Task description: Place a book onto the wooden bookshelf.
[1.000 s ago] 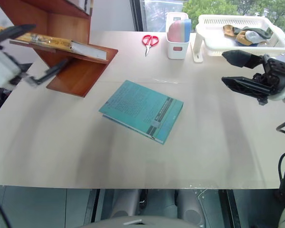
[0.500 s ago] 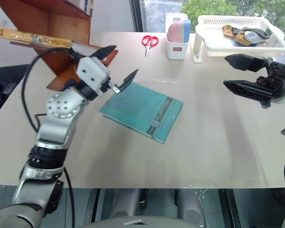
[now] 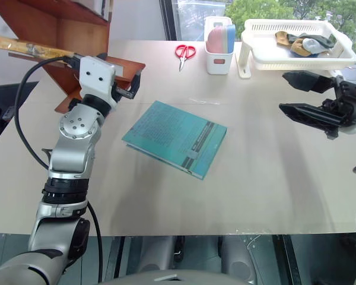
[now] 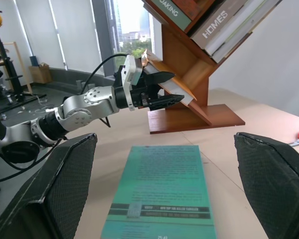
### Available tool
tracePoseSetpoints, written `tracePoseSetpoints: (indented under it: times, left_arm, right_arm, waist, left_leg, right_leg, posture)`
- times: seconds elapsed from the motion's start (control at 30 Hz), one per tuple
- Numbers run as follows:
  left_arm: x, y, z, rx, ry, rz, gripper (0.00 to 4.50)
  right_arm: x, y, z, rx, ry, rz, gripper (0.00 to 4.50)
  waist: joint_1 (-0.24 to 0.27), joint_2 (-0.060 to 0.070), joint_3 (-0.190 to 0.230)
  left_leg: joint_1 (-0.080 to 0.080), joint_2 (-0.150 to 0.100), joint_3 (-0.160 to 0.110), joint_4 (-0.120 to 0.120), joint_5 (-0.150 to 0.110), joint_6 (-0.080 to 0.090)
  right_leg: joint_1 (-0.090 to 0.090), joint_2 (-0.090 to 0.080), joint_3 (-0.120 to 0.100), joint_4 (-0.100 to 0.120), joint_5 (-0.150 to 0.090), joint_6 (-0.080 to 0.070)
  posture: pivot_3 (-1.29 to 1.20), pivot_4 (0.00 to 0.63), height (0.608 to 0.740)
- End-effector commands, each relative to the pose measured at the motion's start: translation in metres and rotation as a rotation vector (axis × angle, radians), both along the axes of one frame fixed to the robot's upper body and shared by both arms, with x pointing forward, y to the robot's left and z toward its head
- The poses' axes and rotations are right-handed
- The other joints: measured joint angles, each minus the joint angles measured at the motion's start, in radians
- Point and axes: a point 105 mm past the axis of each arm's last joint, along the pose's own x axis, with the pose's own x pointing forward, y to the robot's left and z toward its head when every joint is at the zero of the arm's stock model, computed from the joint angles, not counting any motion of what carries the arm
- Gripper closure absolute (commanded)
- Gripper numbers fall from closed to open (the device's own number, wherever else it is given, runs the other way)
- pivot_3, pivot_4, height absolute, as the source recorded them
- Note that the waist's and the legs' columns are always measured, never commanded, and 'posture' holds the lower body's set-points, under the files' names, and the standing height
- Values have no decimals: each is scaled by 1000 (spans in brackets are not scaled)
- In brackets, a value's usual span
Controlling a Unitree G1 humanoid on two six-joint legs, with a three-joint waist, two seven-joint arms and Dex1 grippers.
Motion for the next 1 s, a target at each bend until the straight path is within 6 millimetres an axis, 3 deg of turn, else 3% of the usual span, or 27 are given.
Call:
tracePoseSetpoints:
  times: [0.03,0.2,0.33,0.4,0.6,0.8,1.0]
  left_arm:
    - [-9,-2,-3,-8,26,-51,21]
    - [-17,-9,-25,-45,145,-122,21]
    - [-27,-8,-44,-362,302,-201,21]
    - [-37,-2,-62,-440,386,-204,21]
    - [-80,14,-113,-426,549,-179,21]
    - [-118,23,-128,-423,550,-239,21]
    - [-137,15,-139,-382,593,-328,21]
  right_arm:
    - [-7,-2,5,-17,-47,-17,0]
    - [-1,-4,-20,-42,12,-67,0]
    - [5,-2,-56,-78,98,-110,0]
    - [8,3,-80,-107,133,-143,0]
    - [16,4,-128,-133,130,-321,0]
    - [12,-13,-169,-222,153,-450,0]
    - [15,-27,-183,-258,150,-504,0]
  waist:
    - [1,0,0]
    - [7,0,0]
    - [6,0,0]
    - [5,-1,0]
    - [-3,0,-1]
    - [8,-1,-3]
    - [5,0,-5]
  left_leg:
    - [0,0,0,0,0,0]
    - [0,0,0,0,0,0]
    - [1,0,-2,0,0,0]
    - [1,0,-2,0,0,0]
    - [9,1,-1,-4,0,0]
    - [10,1,-2,-5,0,0]
    - [12,2,-1,-7,0,0]
  right_leg:
    - [0,0,1,0,0,0]
    - [0,0,0,-1,0,0]
    - [3,-1,-2,-2,0,0]
    - [4,-1,-2,-3,0,0]
    - [9,0,-1,-6,0,0]
    - [13,-2,-2,-10,0,0]
    - [14,-2,-1,-10,0,-1]
  posture:
    - [0,150,740]
    - [0,150,740]
    - [0,150,740]
    - [0,150,740]
    - [0,150,740]
    - [0,150,740]
    - [0,150,740]
